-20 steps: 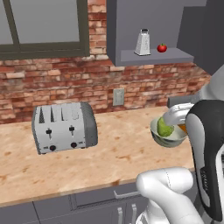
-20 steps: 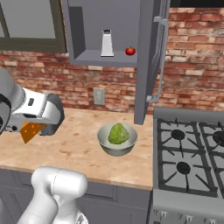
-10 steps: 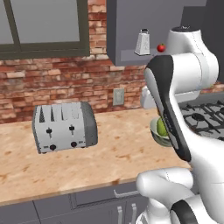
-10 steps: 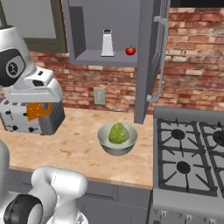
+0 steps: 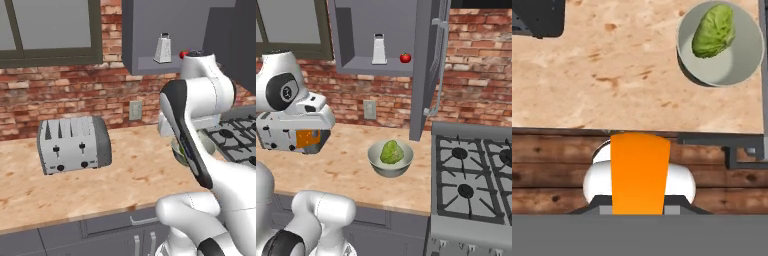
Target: Pick the cheese from the fridge and the cheese grater from the cabinet and place them next to the salad bowl.
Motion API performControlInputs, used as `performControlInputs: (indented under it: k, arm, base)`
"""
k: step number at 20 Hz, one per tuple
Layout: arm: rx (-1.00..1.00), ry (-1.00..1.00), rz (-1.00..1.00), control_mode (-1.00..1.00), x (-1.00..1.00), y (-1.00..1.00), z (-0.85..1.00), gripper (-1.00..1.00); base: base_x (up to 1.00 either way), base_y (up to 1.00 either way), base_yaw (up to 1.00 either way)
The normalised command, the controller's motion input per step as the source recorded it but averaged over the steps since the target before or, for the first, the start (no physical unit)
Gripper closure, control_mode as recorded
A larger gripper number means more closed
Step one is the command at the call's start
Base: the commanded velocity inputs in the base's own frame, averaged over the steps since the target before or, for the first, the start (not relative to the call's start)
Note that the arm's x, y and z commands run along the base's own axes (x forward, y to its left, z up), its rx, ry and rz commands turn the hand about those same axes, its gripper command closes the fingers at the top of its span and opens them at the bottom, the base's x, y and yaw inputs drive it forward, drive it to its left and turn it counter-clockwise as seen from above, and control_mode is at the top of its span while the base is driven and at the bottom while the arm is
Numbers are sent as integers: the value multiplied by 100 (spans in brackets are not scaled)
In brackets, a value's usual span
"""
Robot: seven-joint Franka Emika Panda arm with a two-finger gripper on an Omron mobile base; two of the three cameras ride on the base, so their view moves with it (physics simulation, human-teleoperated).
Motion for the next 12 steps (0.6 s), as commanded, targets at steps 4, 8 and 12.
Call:
performControlInputs:
  k: [4, 8, 12]
  arm:
    - [3, -24, 1, -100, 17, 0, -63, 100]
    - [9, -18, 2, -100, 18, 0, -15, 100]
    - [9, 2, 0, -100, 16, 0, 6, 100]
  base:
    - [0, 0, 0]
    - [0, 0, 0]
    - [0, 0, 0]
